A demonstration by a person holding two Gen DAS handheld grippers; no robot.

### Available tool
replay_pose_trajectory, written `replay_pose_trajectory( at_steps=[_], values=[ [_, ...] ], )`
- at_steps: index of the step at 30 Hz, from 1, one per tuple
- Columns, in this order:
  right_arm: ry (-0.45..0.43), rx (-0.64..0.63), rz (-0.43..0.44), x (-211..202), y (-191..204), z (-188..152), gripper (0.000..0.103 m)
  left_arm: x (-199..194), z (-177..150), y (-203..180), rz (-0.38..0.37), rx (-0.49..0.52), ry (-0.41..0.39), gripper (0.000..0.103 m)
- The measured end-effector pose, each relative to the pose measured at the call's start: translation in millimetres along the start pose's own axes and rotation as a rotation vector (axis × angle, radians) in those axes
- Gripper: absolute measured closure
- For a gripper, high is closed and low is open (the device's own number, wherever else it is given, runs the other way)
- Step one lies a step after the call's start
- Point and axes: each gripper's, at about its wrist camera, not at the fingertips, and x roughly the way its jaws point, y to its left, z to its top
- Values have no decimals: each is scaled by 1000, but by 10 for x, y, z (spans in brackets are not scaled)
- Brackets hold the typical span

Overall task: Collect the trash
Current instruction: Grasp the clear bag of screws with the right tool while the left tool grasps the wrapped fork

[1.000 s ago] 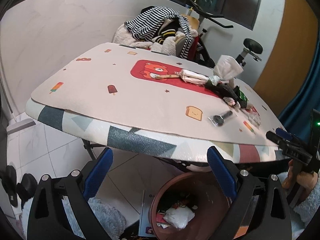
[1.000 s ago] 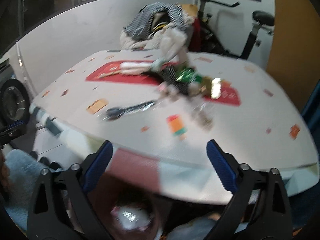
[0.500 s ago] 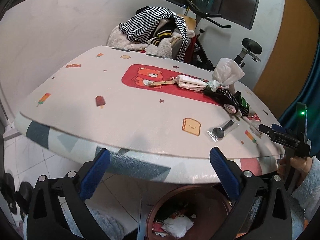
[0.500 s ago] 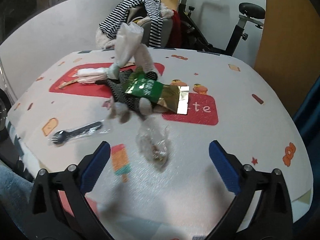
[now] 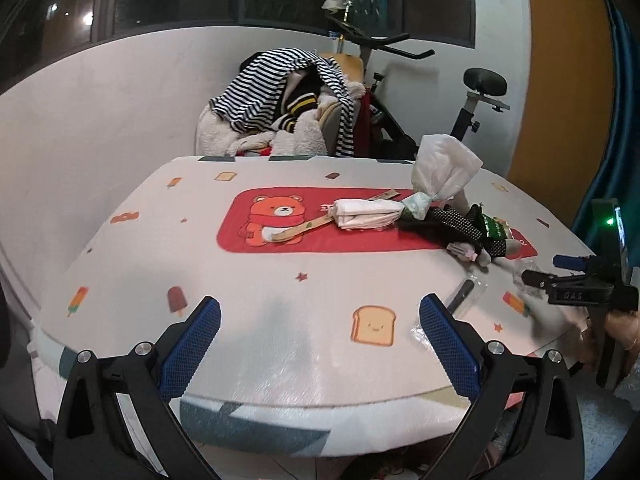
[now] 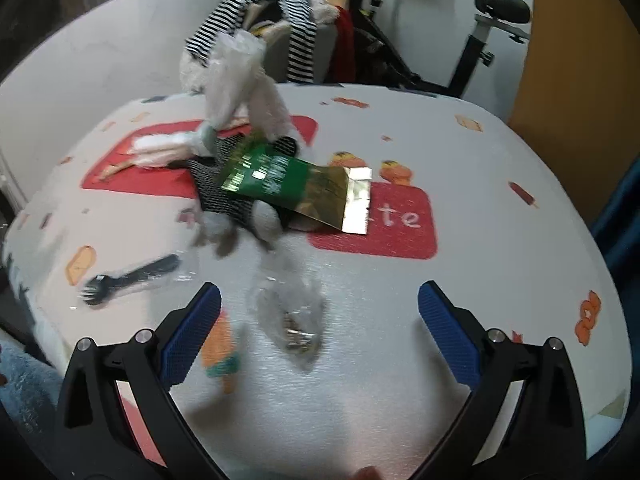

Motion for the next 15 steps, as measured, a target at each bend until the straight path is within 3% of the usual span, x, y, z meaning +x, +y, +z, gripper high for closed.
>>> replay_pose_trajectory(
  at_steps=[5, 7, 9, 11, 12, 15],
  values=[
    [2, 20, -2, 40, -24, -23, 8, 94, 79, -105, -47, 12, 13, 6],
    [3, 14, 15, 50, -22, -23, 22, 140, 91, -153, -77, 16, 27, 6],
    [7, 11, 36, 63, -7, -19, 29, 182, 91, -197, -102, 20, 46, 6],
    [8, 0, 61, 66, 29, -26, 46, 234, 88, -252, -114, 31, 75, 6],
    [11, -7, 70, 69, 48, -25, 60, 278, 83, -282, -124, 37, 101, 6],
    [-6, -34, 92, 3, 127, -43, 71, 358, 62, -363, -132, 59, 133, 6]
  ],
)
